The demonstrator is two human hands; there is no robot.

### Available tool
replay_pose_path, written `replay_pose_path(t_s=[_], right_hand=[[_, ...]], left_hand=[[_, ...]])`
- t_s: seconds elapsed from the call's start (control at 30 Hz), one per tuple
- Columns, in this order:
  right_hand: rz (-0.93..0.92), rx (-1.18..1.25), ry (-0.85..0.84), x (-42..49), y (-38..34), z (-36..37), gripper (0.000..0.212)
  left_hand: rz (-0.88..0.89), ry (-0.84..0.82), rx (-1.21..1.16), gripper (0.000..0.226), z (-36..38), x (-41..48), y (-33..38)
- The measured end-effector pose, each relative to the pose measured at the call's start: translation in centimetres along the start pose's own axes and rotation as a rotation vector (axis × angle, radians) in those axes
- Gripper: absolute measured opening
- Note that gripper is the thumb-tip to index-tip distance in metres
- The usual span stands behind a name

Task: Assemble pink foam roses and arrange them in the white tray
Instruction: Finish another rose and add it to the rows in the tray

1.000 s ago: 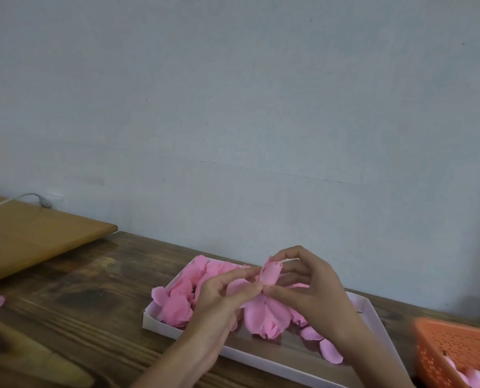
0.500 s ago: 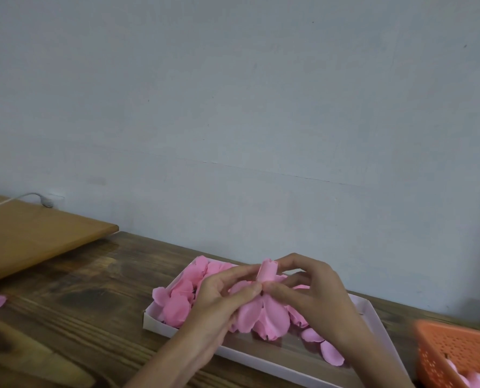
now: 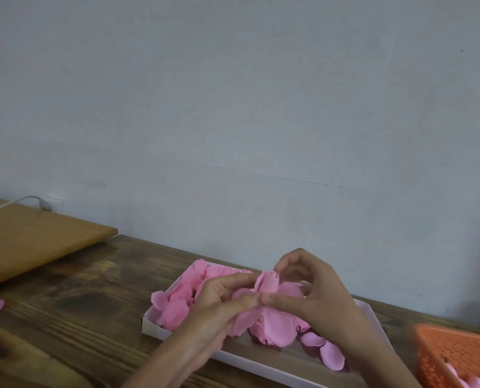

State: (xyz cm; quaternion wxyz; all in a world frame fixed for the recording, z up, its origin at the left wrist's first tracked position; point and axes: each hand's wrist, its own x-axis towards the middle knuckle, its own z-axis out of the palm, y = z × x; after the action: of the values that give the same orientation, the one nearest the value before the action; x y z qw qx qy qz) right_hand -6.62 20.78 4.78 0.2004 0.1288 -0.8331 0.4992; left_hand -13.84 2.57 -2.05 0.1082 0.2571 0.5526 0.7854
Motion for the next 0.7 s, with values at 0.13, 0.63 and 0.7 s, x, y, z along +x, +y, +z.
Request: replay_pose_path(t_s=[0.13, 0.63, 0.7], right_hand=[[0.008, -0.021, -0.035, -0.08, -0.29, 0.00, 0.031], [-0.035, 0.108, 0.008, -0.38, -0.35, 0.60, 0.012], [-0.030, 0.123, 0.041, -0.32, -0.08, 0.41, 0.012]], left_hand=[[-0.006, 0.009, -0.025, 0.047, 0.36, -0.27, 0.01], [0.045, 0.108, -0.067, 0.064, 0.46, -0.34, 0.60], [0.024, 0.149, -0.069, 0.070, 0.46, -0.30, 0.63]])
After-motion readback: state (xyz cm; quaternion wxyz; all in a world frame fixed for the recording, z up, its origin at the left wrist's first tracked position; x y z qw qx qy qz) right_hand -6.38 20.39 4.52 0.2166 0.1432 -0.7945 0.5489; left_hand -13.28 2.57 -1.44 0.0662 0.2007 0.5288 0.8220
